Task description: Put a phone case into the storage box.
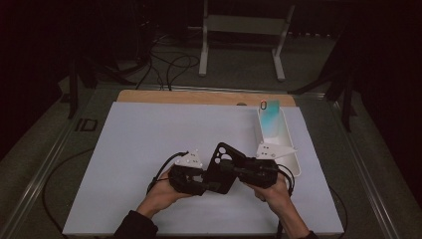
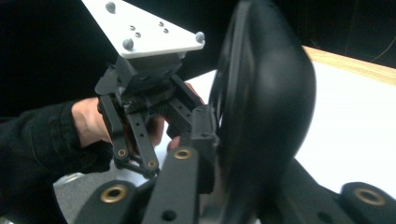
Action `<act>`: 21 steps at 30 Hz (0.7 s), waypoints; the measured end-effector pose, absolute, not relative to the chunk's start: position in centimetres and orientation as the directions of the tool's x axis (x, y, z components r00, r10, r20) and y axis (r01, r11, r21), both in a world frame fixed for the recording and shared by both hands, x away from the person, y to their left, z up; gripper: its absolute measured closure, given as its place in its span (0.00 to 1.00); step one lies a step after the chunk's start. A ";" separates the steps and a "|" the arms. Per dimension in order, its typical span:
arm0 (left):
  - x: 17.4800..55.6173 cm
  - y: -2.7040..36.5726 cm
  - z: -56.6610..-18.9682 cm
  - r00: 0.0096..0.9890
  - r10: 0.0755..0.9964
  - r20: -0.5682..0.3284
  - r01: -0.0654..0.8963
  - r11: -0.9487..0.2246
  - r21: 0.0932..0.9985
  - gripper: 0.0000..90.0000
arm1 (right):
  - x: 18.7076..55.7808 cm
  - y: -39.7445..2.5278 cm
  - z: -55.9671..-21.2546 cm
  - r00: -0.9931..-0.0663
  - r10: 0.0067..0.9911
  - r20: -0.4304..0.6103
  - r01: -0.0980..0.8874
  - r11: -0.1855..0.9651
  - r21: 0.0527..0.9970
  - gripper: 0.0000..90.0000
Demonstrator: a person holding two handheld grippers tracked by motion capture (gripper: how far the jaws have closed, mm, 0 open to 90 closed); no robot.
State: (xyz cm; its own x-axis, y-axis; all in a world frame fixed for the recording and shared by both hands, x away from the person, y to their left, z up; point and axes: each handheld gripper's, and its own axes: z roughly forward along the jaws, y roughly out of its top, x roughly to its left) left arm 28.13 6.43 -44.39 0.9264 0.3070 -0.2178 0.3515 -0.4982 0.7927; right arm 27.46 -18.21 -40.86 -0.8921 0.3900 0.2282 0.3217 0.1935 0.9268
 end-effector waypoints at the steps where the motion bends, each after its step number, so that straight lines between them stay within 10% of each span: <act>1: 28.1 6.4 -44.4 0.927 0.309 -0.215 0.350 -0.500 0.792 0.70 | 27.5 -18.2 -40.9 -0.893 0.392 0.220 0.317 0.201 0.927 0.87; 21: 27.5 6.4 -44.3 0.906 0.406 -0.118 0.328 -0.498 0.803 0.89 | 28.0 -18.7 -40.9 -0.798 0.548 0.249 0.384 0.146 0.912 0.25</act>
